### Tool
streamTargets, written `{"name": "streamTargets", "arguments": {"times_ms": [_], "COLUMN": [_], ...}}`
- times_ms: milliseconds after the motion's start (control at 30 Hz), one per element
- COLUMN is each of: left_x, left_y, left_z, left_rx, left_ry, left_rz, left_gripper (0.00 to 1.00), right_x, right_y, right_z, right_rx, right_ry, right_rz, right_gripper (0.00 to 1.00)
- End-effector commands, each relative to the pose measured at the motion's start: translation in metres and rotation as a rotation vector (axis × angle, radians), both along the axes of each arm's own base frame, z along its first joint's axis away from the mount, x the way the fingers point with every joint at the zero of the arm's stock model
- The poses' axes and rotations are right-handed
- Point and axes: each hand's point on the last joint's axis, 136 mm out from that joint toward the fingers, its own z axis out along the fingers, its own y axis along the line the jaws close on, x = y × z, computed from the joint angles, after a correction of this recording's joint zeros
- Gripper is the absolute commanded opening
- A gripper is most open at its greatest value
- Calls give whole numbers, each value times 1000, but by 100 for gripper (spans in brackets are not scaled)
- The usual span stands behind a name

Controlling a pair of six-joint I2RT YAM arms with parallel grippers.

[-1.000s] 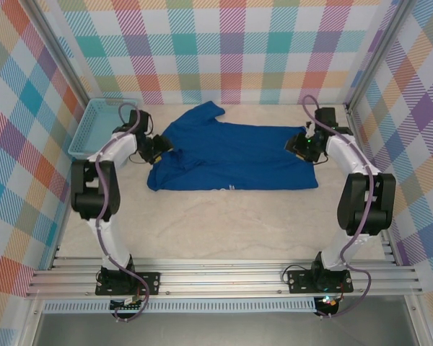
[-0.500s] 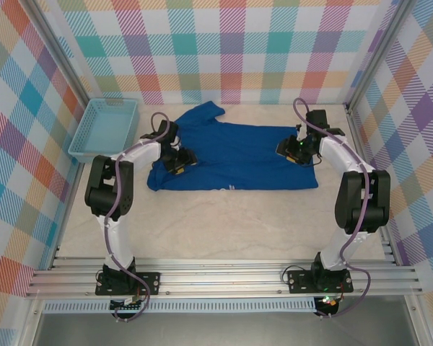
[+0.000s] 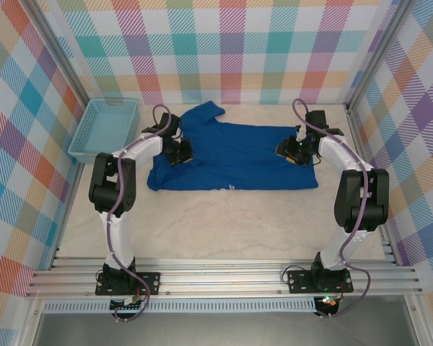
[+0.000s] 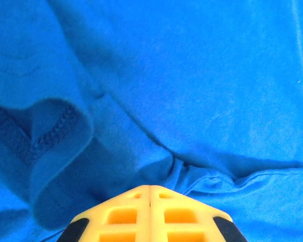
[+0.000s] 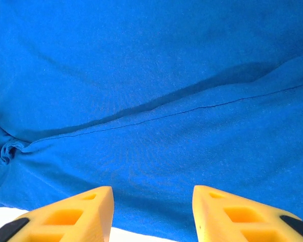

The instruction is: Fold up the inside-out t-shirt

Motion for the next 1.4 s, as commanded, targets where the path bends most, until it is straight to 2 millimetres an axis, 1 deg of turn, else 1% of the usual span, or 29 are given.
{"name": "streamTargets", "arguments": {"times_ms": [0, 100, 167, 300, 367, 433, 467, 533, 567, 600, 700, 767, 800, 867, 900, 967, 1033, 1100, 1167, 1267, 1367], "left_x": [9, 21, 32, 50, 61, 73, 79, 88, 94, 96, 97, 88, 82, 62, 52, 22, -6, -30, -49, -67, -81], "left_y": [-3, -5, -7, -12, -14, -19, -22, -25, -26, -25, -22, -16, -10, 8, 17, 45, 68, 85, 89, 91, 106], "left_z": [8, 21, 33, 52, 55, 52, 48, 43, 46, 47, 63, 75, 75, 72, 67, 49, 33, 20, 8, -5, -10], "left_rx": [-7, 0, 6, 45, 70, 81, 83, 84, 92, 107, 132, 156, 177, 223, 237, 281, 297, 299, 275, 274, 335], "left_ry": [-23, -71, -120, -217, -253, -278, -282, -278, -286, -290, -324, -342, -339, -316, -297, -212, -128, -57, -9, 52, 71], "left_rz": [-25, -38, -61, -119, -139, -162, -172, -184, -193, -198, -215, -221, -212, -161, -135, -64, -16, 4, 1, 7, 39], "left_gripper": [0, 0, 0, 0, 0, 0, 4, 18, 24, 29, 42, 47, 49, 50, 50, 50, 50, 50, 50, 49, 49], "right_x": [-1, -2, -2, -4, -4, -3, -3, -3, -3, -3, -6, -7, -9, -11, -13, -15, -18, -21, -22, -24, -26], "right_y": [5, 4, 4, 4, 4, 5, 6, 7, 7, 8, 8, 11, 13, 21, 22, 21, 15, 7, -4, -12, -18], "right_z": [-5, -7, -6, -5, -6, -6, -6, -5, -4, -3, 3, 6, 6, 3, 0, -7, -12, -17, -25, -40, -47], "right_rx": [9, 4, 6, 5, 8, 14, 16, 23, 26, 26, 5, -13, -18, -14, -19, -55, -94, -146, -198, -199, -205], "right_ry": [0, 3, 3, -3, -1, 0, 0, -2, -2, -4, -21, -49, -52, -50, -45, -25, -7, 14, 34, 103, 129], "right_rz": [31, 31, 31, 31, 29, 31, 31, 30, 31, 32, 46, 70, 78, 103, 108, 113, 105, 97, 76, 26, 11], "right_gripper": [45, 45, 45, 45, 45, 45, 45, 45, 45, 45, 45, 45, 45, 45, 46, 46, 47, 48, 49, 49, 48]}}
